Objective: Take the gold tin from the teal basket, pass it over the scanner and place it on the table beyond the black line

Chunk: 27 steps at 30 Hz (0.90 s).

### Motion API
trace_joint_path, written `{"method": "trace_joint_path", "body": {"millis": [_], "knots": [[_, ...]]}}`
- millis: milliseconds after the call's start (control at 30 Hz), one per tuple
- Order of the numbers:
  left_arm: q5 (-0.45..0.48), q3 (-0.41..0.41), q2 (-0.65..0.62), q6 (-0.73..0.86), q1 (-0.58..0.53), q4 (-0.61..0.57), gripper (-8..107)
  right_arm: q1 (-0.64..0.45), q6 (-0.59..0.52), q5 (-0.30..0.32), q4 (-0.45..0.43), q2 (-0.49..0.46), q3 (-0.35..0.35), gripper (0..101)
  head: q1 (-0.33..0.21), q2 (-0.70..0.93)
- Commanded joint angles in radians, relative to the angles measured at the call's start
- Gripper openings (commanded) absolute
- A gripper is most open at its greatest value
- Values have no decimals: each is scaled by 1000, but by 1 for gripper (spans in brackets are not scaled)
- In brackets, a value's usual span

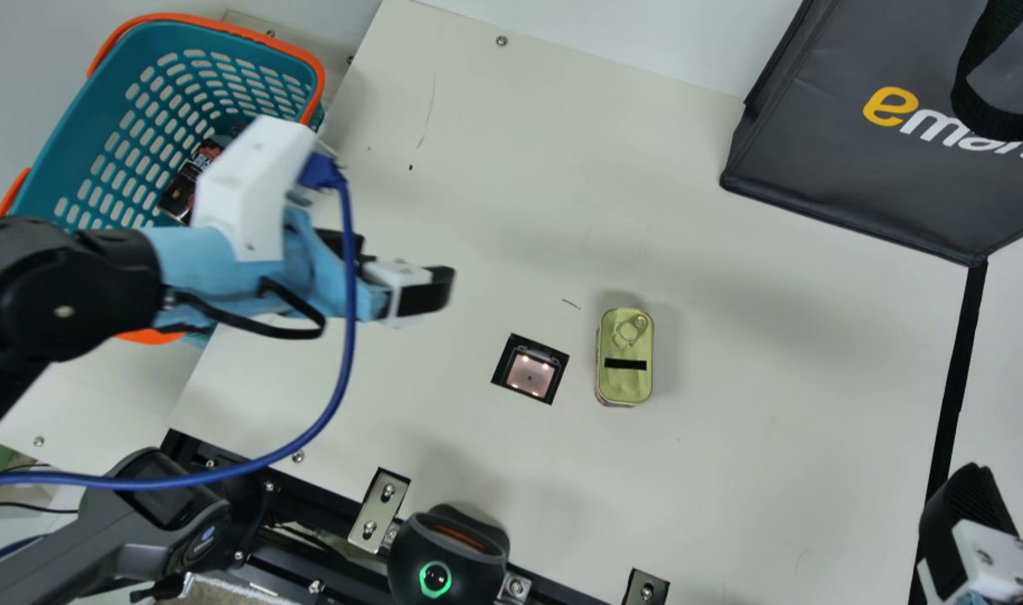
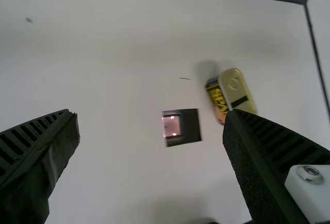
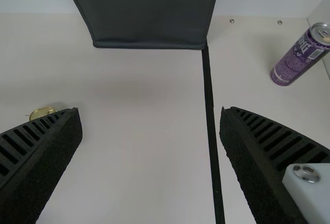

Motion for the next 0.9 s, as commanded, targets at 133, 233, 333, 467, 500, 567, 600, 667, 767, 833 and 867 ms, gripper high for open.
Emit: {"method": "trace_joint_path", "body": {"millis": [133, 233, 333, 467, 500, 567, 600, 667, 767, 833, 867], "knots": [[118, -88, -53, 81, 103, 111, 90, 0, 0, 0, 0, 0, 0, 95, -29, 2], [165, -135, -68, 85, 131, 145, 90, 0, 0, 0, 0, 0, 0, 95, -29, 2], [162, -132, -69, 84, 131, 146, 90, 0, 0, 0, 0, 0, 0, 95, -29, 2], [164, -135, -69, 84, 131, 146, 90, 0, 0, 1, 0, 0, 0, 95, -29, 2], [166, -135, -69, 84, 131, 146, 90, 0, 0, 1, 0, 0, 0, 95, -29, 2], [164, -135, -69, 84, 131, 146, 90, 0, 0, 1, 0, 0, 0, 95, -29, 2], [166, -135, -69, 84, 131, 146, 90, 0, 0, 1, 0, 0, 0, 95, -29, 2], [165, -135, -69, 84, 131, 146, 90, 0, 0, 1, 0, 0, 0, 95, -29, -44], [165, -135, -69, 84, 131, 146, 90, 0, 0, 1, 0, 0, 0, 95, -29, -114], [165, -135, -69, 84, 131, 146, 90, 0, 0, 1, 0, 0, 0, 95, -29, -161], [165, -135, -69, 84, 131, 146, 90, 0, 0, 1, 0, 0, 0, 95, -29, -184]]}}
